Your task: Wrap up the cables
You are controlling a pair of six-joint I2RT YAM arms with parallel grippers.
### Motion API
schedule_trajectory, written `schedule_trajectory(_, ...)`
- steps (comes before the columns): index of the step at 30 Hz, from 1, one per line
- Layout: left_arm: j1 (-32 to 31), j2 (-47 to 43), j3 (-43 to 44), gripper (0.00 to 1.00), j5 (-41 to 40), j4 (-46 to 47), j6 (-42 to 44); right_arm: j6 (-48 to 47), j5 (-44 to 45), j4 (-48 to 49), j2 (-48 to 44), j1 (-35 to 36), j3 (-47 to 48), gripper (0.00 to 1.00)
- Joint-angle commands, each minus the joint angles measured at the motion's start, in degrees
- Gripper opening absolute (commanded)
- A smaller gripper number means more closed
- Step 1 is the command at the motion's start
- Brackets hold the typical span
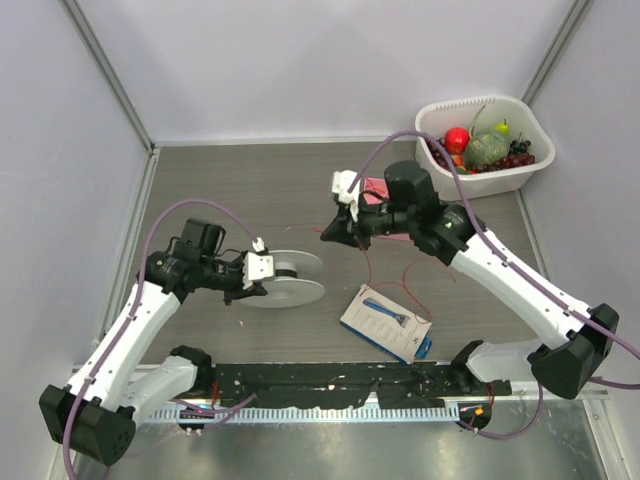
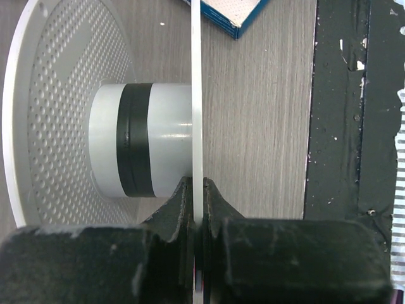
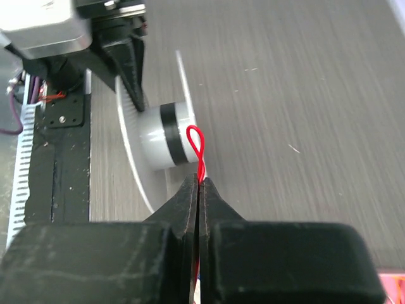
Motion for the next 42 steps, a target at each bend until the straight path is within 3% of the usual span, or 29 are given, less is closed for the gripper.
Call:
schedule_trajectory(1, -0.34, -1.75, -0.72, 0.0, 3.29, 5.3, -1.64, -3.83, 0.78, 3.41, -0.46, 3.57, -3.42, 0.01)
schedule_trajectory(17, -2.09, -1.57, -6.43, 0.0, 5.23, 12.41, -5.16, -5.68, 6.58, 15.97, 4.46, 11.4, -11.69, 0.01)
schedule_trajectory(29, -2.89, -0.61, -8.46, 0.07, 3.39, 13.65, -3.85, -7.09, 8.08, 18.79, 7.1, 12.98, -13.89, 0.01)
schedule_trajectory(33, -2.89, -0.87, -8.37, 0.18, 3.39, 13.38, -4.19, -7.52, 7.99, 18.44, 7.28, 12.9, -14.33, 0.01)
schedule_trajectory(38, -2.89, -1.57, -4.78, 0.47, 3.47, 9.97, -9.11, -8.05, 8.52, 18.44, 6.84, 12.9, -14.68, 0.01)
schedule_trajectory(42, -2.89, -5.34, -1.26, 0.58, 4.53, 6.27, -12.18, -8.05, 8.52, 17.92, 6.92, 12.9, -14.42, 0.01)
